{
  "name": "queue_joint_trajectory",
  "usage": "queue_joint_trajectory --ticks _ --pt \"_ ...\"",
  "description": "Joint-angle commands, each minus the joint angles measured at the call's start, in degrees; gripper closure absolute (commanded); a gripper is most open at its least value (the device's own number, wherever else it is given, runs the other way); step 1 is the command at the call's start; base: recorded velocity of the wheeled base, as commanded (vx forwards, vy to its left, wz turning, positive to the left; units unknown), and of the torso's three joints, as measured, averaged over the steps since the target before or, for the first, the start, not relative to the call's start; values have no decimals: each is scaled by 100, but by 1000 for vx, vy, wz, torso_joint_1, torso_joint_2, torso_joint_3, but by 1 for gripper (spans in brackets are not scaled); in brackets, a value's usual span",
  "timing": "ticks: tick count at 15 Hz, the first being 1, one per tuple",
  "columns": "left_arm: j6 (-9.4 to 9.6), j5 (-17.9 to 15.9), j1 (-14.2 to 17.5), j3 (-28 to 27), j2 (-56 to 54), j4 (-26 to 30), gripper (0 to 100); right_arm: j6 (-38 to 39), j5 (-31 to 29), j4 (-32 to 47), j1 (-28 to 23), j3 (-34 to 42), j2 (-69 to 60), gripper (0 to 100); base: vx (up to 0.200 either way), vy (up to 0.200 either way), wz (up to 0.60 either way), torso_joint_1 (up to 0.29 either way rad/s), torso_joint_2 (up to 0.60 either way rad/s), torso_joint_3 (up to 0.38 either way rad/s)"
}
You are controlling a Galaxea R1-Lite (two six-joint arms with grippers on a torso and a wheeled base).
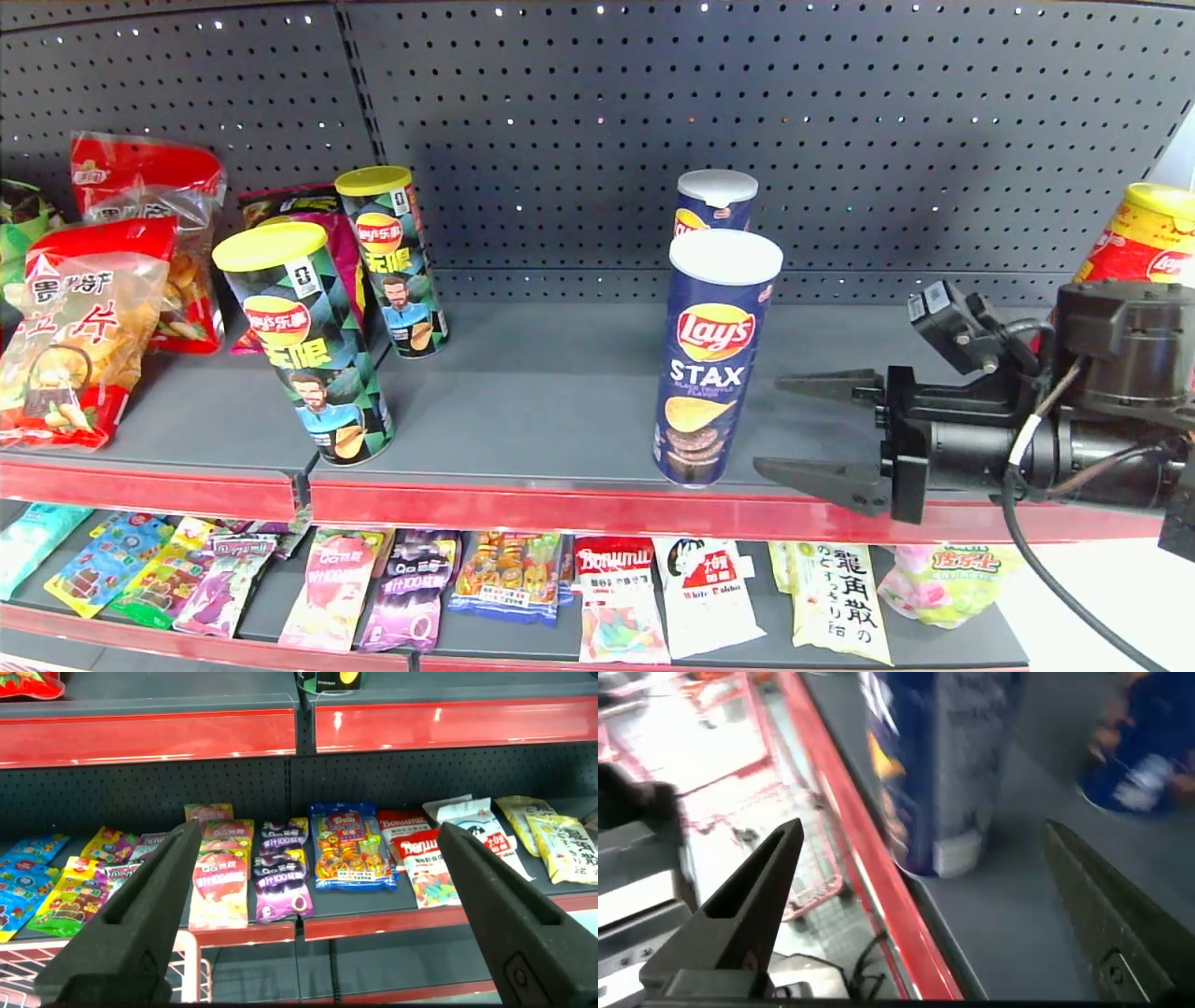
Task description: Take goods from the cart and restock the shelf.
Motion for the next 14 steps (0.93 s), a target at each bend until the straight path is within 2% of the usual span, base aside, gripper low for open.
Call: queue_joint_trajectory --ticks 1,8,14 --pt "-4 0 -2 5 9 -1 0 28 -480 -4 -73 201 -193 0 0 0 0 0 0 0" --pt "-4 0 -2 -4 9 -1 0 10 -1930 4 -64 149 36 0 0 0 0 0 0 0" --pt "-4 0 -2 5 9 -1 0 -7 -2449 -4 252 113 317 0 0 0 0 0 0 0"
